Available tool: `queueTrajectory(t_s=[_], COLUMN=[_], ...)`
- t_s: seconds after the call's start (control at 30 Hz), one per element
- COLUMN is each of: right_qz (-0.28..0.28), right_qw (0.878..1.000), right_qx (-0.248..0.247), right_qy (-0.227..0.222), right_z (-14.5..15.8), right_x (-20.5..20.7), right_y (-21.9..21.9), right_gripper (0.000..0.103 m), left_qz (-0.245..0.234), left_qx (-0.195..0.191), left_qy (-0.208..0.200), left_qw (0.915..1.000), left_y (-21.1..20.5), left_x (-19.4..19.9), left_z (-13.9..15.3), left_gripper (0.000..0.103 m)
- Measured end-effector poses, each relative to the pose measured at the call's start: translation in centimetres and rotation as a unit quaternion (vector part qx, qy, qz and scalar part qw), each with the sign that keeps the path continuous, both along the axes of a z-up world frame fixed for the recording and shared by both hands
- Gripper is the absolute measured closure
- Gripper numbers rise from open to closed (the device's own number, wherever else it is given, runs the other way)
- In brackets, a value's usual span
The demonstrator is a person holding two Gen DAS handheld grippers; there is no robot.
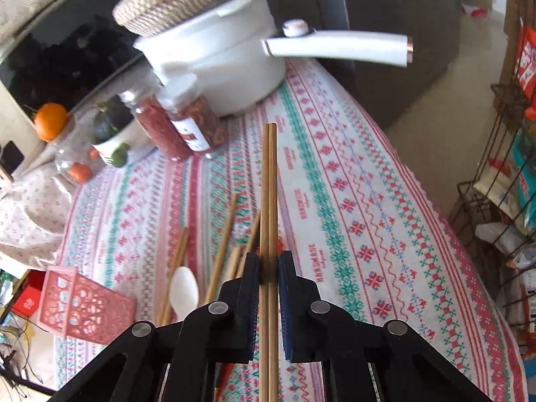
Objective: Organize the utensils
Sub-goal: 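Grasp the pair of wooden chopsticks with the right tool and lift, then lower the black chopstick into the pink basket and open the left tool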
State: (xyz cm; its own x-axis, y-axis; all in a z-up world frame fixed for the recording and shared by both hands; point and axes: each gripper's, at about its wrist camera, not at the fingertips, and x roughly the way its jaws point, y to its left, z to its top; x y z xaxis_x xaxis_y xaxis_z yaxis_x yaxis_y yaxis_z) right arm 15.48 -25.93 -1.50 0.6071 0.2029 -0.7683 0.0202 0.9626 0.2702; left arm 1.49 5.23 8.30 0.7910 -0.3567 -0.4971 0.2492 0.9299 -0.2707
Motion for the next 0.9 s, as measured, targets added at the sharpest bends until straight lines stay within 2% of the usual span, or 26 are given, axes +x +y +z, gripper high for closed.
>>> queueTrajectory(t_s=[0.2, 0.37, 0.5, 0.67, 0.77, 0.9], right_qz=[0.015, 0.027, 0.032, 0.032, 0.035, 0.041], right_qw=[0.996, 0.991, 0.988, 0.984, 0.980, 0.974], right_qx=[0.030, 0.029, 0.033, 0.040, 0.042, 0.040], right_qy=[-0.081, -0.129, -0.149, -0.170, -0.189, -0.218], right_z=[3.6, 5.1, 5.4, 5.4, 5.5, 5.9], right_x=[-3.0, -4.0, -4.2, -4.4, -4.5, -4.8], right_y=[2.0, 3.5, 4.6, 5.9, 7.3, 9.5], right_gripper=[0.094, 0.094, 0.094, 0.094, 0.094, 0.094], left_qz=[0.040, 0.065, 0.078, 0.079, 0.076, 0.072], left_qx=[-0.008, 0.013, 0.022, 0.046, 0.045, 0.043], left_qy=[-0.080, -0.106, -0.098, -0.059, -0.032, -0.024], left_qw=[0.9959, 0.9921, 0.9919, 0.9941, 0.9956, 0.9962], left_y=[1.4, 1.7, 1.9, 1.4, 1.5, 1.4], left_x=[-1.4, -0.7, 1.5, 4.8, 6.6, 8.3], left_z=[2.5, 2.2, 0.6, -2.2, -3.8, -5.2], left_gripper=[0.098, 0.098, 0.098, 0.098, 0.098, 0.098])
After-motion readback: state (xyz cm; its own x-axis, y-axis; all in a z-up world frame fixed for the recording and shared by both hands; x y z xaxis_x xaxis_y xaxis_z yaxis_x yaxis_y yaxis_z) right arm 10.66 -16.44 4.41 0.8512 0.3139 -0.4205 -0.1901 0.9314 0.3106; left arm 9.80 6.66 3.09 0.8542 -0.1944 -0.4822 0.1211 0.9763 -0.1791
